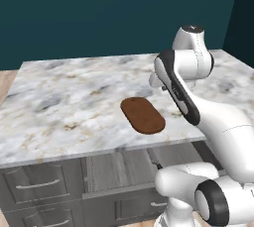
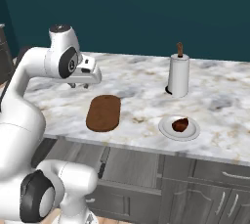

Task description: Pick up the knife from the drawer and place it on the cutting board. Then place the meat from the plate to the cutting board.

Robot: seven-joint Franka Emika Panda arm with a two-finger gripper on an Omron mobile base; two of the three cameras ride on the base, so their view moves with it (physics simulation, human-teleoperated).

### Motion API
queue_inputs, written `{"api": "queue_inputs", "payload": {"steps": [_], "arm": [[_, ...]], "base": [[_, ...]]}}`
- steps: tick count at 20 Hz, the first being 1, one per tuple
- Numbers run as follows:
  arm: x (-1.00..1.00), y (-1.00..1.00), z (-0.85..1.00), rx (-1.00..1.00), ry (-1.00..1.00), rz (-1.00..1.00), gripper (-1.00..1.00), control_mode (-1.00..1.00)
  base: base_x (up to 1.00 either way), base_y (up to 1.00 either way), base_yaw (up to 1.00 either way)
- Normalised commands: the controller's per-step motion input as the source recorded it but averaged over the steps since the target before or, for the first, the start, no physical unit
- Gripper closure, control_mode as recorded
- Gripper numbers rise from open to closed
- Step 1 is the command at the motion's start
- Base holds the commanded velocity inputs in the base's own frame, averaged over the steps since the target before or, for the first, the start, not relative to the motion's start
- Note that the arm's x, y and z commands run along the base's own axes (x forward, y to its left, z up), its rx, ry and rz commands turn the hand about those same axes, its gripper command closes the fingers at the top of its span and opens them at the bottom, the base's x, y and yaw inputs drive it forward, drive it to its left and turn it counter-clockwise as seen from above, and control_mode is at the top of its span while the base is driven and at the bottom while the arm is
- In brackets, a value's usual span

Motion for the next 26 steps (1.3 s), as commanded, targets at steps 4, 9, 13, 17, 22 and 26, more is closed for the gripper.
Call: {"api": "queue_inputs", "payload": {"steps": [4,9,13,17,22,26], "arm": [[-0.09,0.0,0.0,0.0,0.0,0.0,-1.0,-1.0],[-0.71,0.0,-0.02,0.0,0.0,-0.01,-1.0,-1.0],[-0.86,0.01,0.0,0.0,-0.01,0.0,-1.0,-1.0],[-0.74,0.05,0.0,0.0,-0.08,0.0,-1.0,-1.0],[-0.44,0.37,-0.04,0.0,-0.06,0.01,-1.0,-1.0],[-0.5,0.01,-0.17,0.0,0.0,0.0,-1.0,-1.0]], "base": [[0.0,0.0,0.0],[0.0,0.0,0.0],[0.0,0.0,0.0],[0.0,0.0,0.0],[0.0,0.0,0.0],[0.0,0.0,0.0]]}}
